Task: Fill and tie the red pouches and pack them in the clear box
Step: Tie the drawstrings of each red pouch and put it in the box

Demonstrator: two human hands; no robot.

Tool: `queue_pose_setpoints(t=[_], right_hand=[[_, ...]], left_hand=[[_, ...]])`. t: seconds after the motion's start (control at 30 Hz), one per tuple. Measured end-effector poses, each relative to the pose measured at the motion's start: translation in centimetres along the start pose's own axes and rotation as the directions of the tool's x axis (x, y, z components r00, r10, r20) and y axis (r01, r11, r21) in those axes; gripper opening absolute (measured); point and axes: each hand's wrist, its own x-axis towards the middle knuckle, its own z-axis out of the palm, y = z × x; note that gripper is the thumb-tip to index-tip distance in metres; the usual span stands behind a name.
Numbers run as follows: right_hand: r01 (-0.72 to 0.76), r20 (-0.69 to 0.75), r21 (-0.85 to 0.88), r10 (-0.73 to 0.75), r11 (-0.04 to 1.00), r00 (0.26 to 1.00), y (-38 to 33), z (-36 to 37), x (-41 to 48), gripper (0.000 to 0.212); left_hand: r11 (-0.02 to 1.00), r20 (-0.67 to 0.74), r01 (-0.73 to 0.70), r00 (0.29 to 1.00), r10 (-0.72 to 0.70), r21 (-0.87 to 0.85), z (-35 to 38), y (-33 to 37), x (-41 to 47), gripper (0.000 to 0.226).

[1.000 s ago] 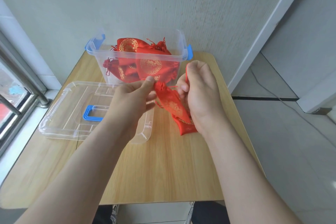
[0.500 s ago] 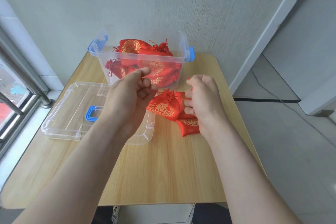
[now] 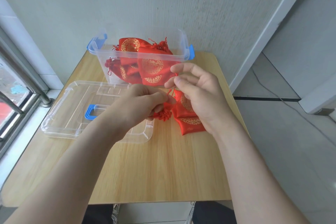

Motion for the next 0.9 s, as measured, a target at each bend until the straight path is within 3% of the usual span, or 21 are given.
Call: queue_pose_setpoints(t=[0.13,0.3,0.47,0.63,0.8,0.9], right_hand=[[-0.014,0.019,0.02,0.013,1.0,1.0,-0.1,0.1,-0.2,0.018],[-0.064,0.066,0.07,0.059,0.996,0.996,-0.2,0.3,-0.3,0.015],[-0.074,0.115,0.083,0.064,0.994,0.991,0.2,0.1,0.1,0.023],[-0.092,0.147,0.011,0.09,0.996,0.985,-0.1,0.1,0.2,0.031],[-0.009,0.013,-0.229,0.012,0.973,1.0,0.3,-0.2,0.0,0.031],[0.152,0.057,-0.464,-0.143,0.873,0.988,0.5,-0.3,-0.1,0.032]], left_hand=[[0.998,0.059,0.001,0.998,-0.005,0.061,0.1,0.0,-0.3,0.028],[1.0,0.117,-0.029,0.993,0.028,0.011,0.3,0.2,-0.2,0.025],[0.991,0.073,-0.123,0.99,0.119,0.043,0.3,0.0,-0.2,0.044],[0.987,0.023,-0.138,0.99,0.137,0.085,0.7,-0.6,0.3,0.04],[0.998,-0.019,-0.053,0.998,0.053,-0.028,0.3,-0.7,0.5,0.037],[1.0,-0.02,-0.007,1.0,0.008,0.007,-0.2,-1.0,0.6,0.04]])
